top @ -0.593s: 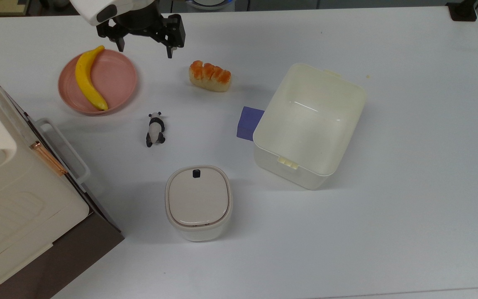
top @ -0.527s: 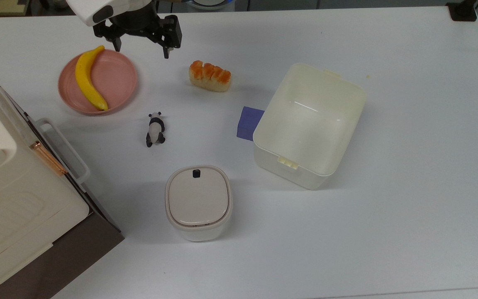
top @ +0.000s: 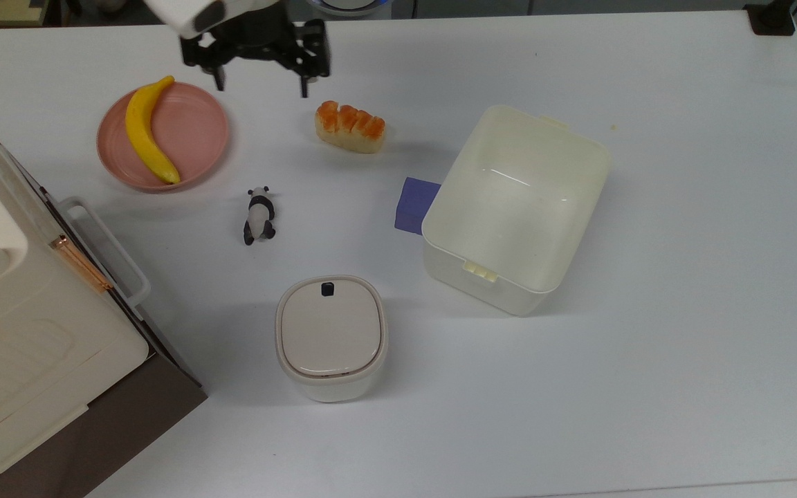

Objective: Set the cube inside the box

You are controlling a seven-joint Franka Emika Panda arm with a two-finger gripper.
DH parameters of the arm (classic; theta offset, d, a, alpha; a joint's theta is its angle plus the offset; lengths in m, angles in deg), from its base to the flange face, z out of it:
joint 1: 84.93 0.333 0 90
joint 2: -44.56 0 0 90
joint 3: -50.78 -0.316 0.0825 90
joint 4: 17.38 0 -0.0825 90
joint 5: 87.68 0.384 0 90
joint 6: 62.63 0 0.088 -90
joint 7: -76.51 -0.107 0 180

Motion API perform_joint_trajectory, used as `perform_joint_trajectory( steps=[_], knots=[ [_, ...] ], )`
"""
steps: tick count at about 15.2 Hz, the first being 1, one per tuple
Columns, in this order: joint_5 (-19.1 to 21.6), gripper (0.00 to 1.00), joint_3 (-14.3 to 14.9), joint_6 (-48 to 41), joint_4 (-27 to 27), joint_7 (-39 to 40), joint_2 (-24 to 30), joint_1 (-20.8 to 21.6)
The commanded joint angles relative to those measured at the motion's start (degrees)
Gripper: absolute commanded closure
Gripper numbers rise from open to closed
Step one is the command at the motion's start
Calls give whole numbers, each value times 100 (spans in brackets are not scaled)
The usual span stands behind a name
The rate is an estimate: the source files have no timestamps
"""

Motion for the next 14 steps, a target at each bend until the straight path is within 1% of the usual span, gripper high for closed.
perform_joint_trajectory(
  steps=[1,5,10,14],
  knots=[
    [33,0,-22,25,138,43,97,317],
    [33,0,22,16,121,104,123,247],
    [33,0,40,-159,121,95,132,255],
    [130,0,83,-177,95,78,123,229]
  ],
)
